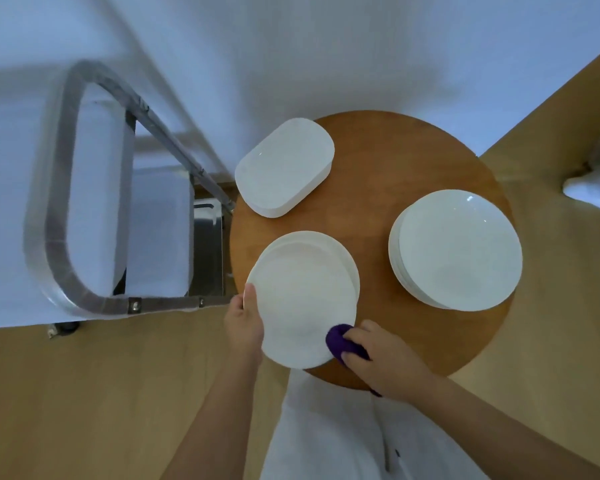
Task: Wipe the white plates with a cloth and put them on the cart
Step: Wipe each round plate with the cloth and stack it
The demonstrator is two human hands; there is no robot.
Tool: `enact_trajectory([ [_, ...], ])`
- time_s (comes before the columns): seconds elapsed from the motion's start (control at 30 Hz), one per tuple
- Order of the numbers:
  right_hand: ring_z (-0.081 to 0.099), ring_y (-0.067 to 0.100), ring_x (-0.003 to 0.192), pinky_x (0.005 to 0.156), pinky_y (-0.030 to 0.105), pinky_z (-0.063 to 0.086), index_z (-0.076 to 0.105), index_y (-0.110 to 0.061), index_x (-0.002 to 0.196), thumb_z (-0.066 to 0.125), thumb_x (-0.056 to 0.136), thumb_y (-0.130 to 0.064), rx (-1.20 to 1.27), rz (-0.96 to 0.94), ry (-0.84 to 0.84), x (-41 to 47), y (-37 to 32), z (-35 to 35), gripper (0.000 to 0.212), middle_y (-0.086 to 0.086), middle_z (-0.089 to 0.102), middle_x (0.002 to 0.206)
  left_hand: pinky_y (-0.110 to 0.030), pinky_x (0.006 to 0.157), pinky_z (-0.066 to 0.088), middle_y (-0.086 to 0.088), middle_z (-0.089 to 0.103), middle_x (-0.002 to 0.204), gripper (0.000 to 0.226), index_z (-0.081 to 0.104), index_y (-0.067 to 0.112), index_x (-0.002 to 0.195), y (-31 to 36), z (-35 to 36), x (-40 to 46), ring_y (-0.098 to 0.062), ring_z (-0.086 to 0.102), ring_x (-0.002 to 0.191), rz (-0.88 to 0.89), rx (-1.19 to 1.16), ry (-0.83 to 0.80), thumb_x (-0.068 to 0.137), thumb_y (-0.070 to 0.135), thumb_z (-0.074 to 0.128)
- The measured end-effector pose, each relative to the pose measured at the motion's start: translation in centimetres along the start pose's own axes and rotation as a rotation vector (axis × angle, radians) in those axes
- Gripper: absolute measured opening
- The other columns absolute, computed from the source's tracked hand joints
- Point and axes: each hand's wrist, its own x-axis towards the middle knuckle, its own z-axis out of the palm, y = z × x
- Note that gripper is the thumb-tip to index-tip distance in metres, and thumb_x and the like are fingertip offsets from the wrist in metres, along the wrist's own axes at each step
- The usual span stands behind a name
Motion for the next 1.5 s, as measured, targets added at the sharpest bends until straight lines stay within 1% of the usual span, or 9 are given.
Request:
enact_trajectory([
  [0.2,0.051,0.003,0.076,0.059,0.010,0.037,0.056,-0.026,0.108,0.055,0.091,-0.033,0.130,0.120,0.153,-0.7,1.4,-0.9,0.018,-0.017,0.045,0.085,-0.027,0.063,0.051,0.003,0.064,0.097,0.037,0.056,0.022,0.106,-0.7,0.5,2.6,-0.013,0.062,0.080,0.009,-0.007,0.055,0.096,0.052,0.038],
  [0.33,0.053,0.004,0.076,0.059,0.012,0.040,0.055,-0.032,0.098,0.056,0.090,-0.031,0.195,0.113,0.180,-0.7,1.0,-1.3,0.008,-0.015,0.048,0.084,-0.045,0.086,0.050,-0.001,0.062,0.108,0.037,0.057,0.025,0.106,-1.3,1.0,4.2,-0.022,0.058,0.092,-0.060,0.046,0.086,0.096,0.054,0.037],
  [0.5,0.054,0.006,0.080,0.063,0.013,0.043,0.055,-0.030,0.098,0.056,0.090,-0.030,0.233,0.107,0.162,-0.3,0.0,-1.1,0.008,-0.015,0.049,0.088,-0.058,0.101,0.042,-0.007,0.055,0.134,0.057,0.048,0.023,0.136,-2.0,1.5,5.6,-0.034,0.053,0.120,-0.082,0.177,0.067,0.095,0.058,0.028],
  [0.67,0.053,0.004,0.084,0.061,0.007,0.041,0.055,-0.026,0.112,0.057,0.090,-0.029,0.265,0.110,0.194,-0.2,-0.5,-1.0,0.022,-0.021,0.047,0.090,-0.059,0.110,0.030,-0.013,0.037,0.149,0.062,0.033,0.015,0.146,-1.5,3.1,7.0,-0.039,0.035,0.136,-0.017,0.408,0.054,0.098,0.053,0.025],
  [0.83,0.053,0.005,0.087,0.064,0.007,0.042,0.055,-0.024,0.115,0.058,0.090,-0.028,0.340,0.128,0.255,-0.7,0.0,-1.8,0.026,-0.015,0.051,0.095,-0.054,0.114,0.018,-0.013,0.016,0.157,0.077,0.011,0.014,0.151,-0.4,5.1,6.1,-0.037,0.017,0.143,0.054,0.616,0.146,0.093,0.051,0.047],
  [0.97,0.054,0.008,0.091,0.065,0.010,0.043,0.054,-0.022,0.116,0.060,0.089,-0.026,0.452,0.186,0.388,-1.7,1.4,-3.2,0.029,-0.011,0.053,0.099,-0.043,0.108,0.033,-0.005,0.048,0.140,0.052,0.046,0.020,0.135,0.8,9.1,2.4,-0.024,0.043,0.128,0.481,0.681,0.083,0.090,0.043,0.058],
  [1.03,0.054,0.011,0.093,0.066,0.011,0.044,0.052,-0.022,0.118,0.061,0.089,-0.025,0.511,0.214,0.464,-2.3,2.4,-4.3,0.031,-0.009,0.054,0.101,-0.028,0.087,0.046,0.001,0.063,0.115,0.033,0.058,0.021,0.115,1.5,11.9,0.5,-0.013,0.056,0.101,0.514,0.693,-0.099,0.092,0.044,0.054],
  [1.13,0.054,0.008,0.087,0.059,0.008,0.040,0.054,-0.020,0.114,0.059,0.090,-0.024,0.512,0.209,0.573,-3.0,3.9,-6.1,0.025,-0.008,0.054,0.095,-0.016,0.060,0.037,0.007,0.060,0.087,0.029,0.051,0.024,0.093,2.5,15.9,-1.9,-0.008,0.057,0.076,0.504,0.809,-0.272,0.094,0.053,0.045],
  [1.5,0.054,0.005,0.082,0.060,0.002,0.040,0.054,-0.027,0.099,0.059,0.090,-0.020,0.575,0.170,0.706,-4.9,9.0,-11.3,0.013,-0.010,0.055,0.089,-0.028,0.071,0.044,-0.004,0.064,0.107,0.036,0.058,0.013,0.115,5.6,21.1,-3.9,-0.019,0.060,0.090,0.410,1.075,-0.307,0.098,0.042,0.045],
])
